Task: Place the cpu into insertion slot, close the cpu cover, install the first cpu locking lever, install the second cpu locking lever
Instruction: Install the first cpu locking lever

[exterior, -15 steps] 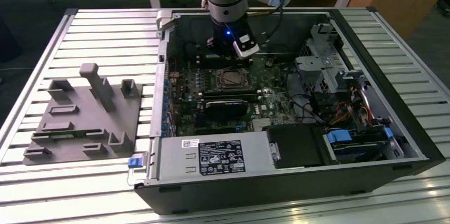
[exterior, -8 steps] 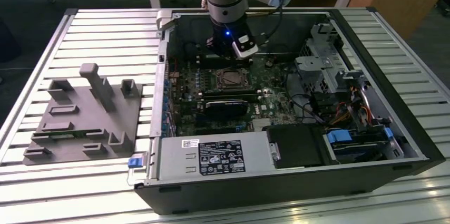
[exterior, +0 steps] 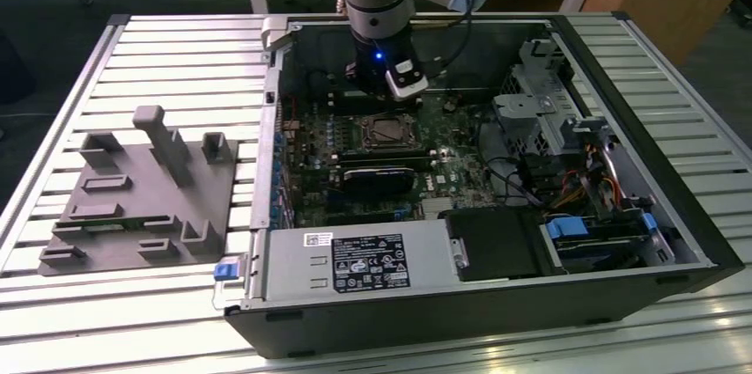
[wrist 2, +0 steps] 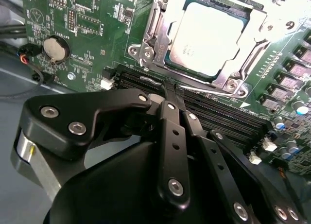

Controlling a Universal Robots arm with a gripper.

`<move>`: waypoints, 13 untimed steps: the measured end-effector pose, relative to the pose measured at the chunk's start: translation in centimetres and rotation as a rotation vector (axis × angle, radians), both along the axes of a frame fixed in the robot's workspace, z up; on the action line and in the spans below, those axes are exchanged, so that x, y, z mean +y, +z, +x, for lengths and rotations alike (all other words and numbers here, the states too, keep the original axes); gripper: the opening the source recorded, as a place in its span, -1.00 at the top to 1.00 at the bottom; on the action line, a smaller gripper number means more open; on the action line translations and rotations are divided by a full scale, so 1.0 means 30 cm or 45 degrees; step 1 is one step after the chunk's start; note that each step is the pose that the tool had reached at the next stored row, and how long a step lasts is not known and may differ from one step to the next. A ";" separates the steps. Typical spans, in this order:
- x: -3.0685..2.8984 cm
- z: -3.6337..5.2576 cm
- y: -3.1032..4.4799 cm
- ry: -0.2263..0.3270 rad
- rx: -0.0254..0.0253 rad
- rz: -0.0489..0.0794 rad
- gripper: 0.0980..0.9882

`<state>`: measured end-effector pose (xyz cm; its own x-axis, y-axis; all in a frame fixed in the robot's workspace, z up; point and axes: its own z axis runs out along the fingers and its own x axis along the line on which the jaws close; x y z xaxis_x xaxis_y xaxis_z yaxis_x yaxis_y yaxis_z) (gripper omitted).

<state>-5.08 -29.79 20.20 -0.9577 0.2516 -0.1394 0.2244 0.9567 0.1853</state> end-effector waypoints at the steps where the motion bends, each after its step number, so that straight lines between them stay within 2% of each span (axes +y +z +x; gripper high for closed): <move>1: 0.000 0.000 -0.001 -0.007 -0.0001 0.000 0.98; 13: 0.009 0.000 -0.005 -0.043 0.0000 0.000 0.98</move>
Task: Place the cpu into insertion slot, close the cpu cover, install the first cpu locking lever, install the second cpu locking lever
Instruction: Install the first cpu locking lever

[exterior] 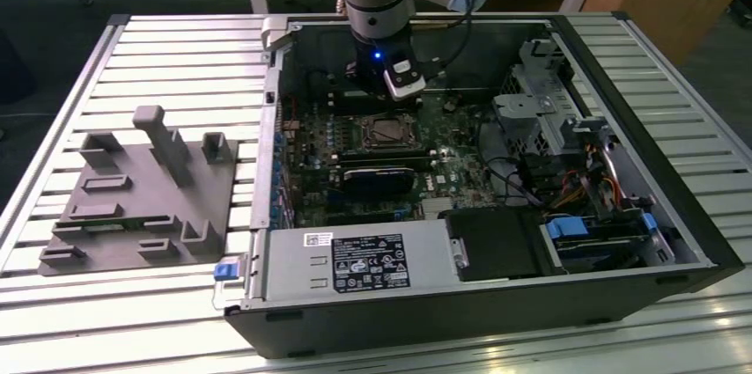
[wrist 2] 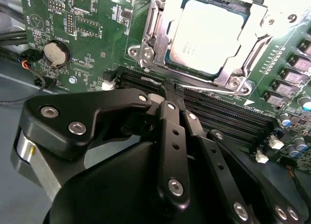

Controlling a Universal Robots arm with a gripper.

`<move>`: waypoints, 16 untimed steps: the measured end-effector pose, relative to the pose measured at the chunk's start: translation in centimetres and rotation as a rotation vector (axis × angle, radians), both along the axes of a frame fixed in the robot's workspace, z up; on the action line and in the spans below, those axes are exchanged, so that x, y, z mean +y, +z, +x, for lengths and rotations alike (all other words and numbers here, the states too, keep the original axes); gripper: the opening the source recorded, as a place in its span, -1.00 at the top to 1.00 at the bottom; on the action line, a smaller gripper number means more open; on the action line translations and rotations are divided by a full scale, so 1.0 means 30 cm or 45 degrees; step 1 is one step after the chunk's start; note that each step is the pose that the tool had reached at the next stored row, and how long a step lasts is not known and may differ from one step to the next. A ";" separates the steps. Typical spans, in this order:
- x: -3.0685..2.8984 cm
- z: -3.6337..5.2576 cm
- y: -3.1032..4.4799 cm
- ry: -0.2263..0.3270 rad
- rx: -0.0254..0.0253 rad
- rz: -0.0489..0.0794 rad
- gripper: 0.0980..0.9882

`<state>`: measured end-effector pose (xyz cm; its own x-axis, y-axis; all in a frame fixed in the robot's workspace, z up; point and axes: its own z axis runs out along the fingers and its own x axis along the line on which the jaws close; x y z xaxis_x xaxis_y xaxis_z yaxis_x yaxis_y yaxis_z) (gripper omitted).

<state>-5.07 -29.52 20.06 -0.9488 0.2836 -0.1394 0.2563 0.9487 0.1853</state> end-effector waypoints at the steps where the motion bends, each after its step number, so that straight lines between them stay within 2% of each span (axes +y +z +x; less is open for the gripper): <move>1: 0.001 0.000 0.000 -0.001 -0.0002 0.000 0.98; 16: -0.001 0.002 -0.010 -0.012 0.0000 -0.002 0.98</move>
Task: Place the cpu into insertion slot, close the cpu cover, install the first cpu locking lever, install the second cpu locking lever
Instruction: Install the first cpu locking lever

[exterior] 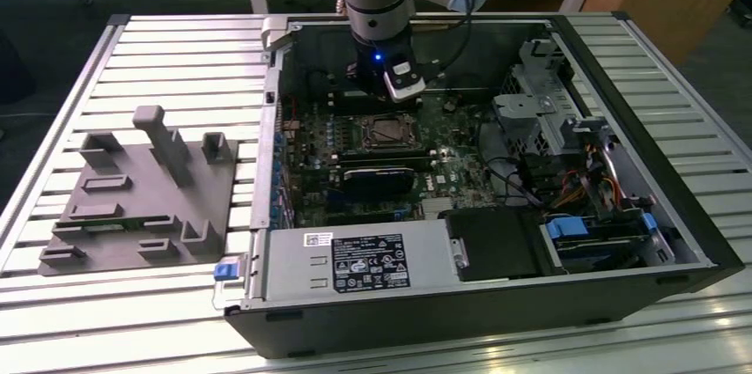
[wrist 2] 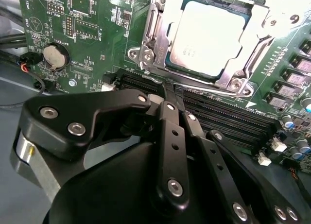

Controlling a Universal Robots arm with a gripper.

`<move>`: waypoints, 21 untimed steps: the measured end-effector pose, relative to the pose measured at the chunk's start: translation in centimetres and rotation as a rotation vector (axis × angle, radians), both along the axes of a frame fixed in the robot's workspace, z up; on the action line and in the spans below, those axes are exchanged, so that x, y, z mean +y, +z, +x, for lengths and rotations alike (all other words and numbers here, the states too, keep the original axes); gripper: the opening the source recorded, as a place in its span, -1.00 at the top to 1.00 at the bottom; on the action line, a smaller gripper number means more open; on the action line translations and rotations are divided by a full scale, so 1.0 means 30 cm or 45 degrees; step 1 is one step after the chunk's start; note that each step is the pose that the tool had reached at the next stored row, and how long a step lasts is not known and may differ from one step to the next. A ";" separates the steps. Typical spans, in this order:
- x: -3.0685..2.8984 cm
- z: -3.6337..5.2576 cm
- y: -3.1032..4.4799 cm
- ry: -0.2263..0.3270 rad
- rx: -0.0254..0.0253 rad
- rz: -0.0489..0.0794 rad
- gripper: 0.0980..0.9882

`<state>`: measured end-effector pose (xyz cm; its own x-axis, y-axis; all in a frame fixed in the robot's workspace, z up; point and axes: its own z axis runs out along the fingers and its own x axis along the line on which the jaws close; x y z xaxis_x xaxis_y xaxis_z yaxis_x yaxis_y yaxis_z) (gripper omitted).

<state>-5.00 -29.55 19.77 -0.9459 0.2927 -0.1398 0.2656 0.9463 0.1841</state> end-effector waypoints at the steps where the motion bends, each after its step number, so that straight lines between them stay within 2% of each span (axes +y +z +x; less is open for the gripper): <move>1: -0.001 0.000 -0.001 -0.001 -0.0001 0.000 0.98; 14: -0.012 0.000 -0.014 -0.006 0.0000 -0.001 0.98; 16: -0.013 0.000 -0.015 -0.006 0.0003 0.008 0.98; 18: -0.013 0.000 -0.016 -0.006 0.0004 0.032 0.98; 21: -0.013 0.000 -0.016 -0.006 0.0001 0.033 0.98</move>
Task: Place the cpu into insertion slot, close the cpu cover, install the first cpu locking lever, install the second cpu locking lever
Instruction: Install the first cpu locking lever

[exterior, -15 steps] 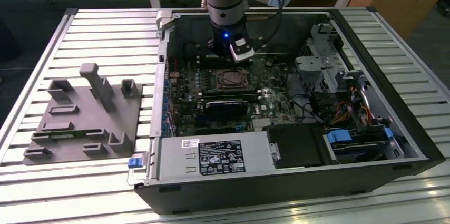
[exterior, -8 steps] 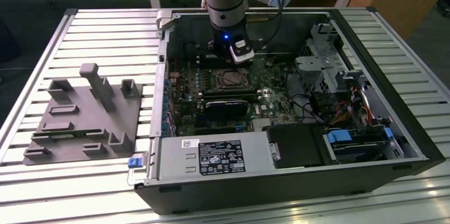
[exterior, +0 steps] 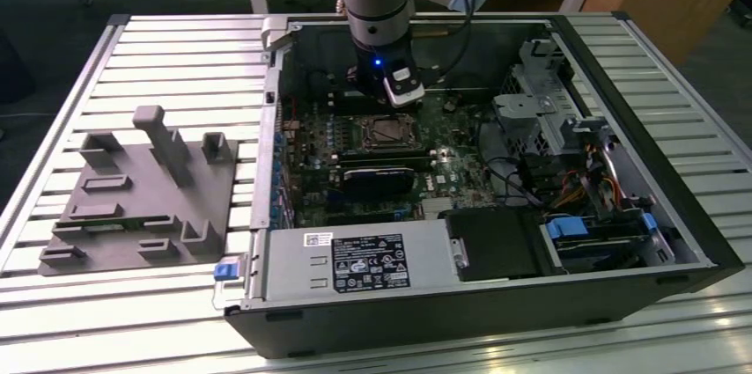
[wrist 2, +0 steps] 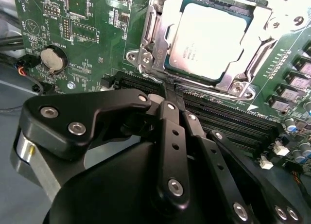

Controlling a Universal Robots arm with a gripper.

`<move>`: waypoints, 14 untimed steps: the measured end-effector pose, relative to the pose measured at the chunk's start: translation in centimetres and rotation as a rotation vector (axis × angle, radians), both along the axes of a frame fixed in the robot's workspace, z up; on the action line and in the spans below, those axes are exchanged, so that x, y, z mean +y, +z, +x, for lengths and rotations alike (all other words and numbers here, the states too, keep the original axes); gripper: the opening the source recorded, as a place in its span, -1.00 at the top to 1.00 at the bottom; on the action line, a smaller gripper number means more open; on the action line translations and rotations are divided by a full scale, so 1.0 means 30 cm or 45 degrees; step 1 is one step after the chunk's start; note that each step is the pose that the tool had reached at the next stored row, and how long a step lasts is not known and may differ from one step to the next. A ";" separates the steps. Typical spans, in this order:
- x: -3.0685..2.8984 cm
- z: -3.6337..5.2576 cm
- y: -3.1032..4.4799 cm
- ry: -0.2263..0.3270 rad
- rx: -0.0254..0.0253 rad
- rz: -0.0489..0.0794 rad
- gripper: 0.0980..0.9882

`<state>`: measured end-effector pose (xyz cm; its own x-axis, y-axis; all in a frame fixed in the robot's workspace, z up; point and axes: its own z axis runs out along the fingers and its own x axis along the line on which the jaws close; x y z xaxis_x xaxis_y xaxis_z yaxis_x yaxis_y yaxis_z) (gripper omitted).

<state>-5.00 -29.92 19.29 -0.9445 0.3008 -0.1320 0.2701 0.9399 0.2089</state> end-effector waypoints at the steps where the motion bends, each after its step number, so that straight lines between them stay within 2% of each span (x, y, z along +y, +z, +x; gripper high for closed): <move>1: 0.000 0.000 0.001 0.000 -0.0001 0.000 0.98; 4: 0.000 0.000 0.004 0.000 -0.0003 0.000 0.98; 14: 0.000 0.001 0.039 -0.004 -0.0002 -0.003 0.98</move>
<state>-4.97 -29.92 20.45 -0.9436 0.3031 -0.1329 0.2728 0.9397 0.2065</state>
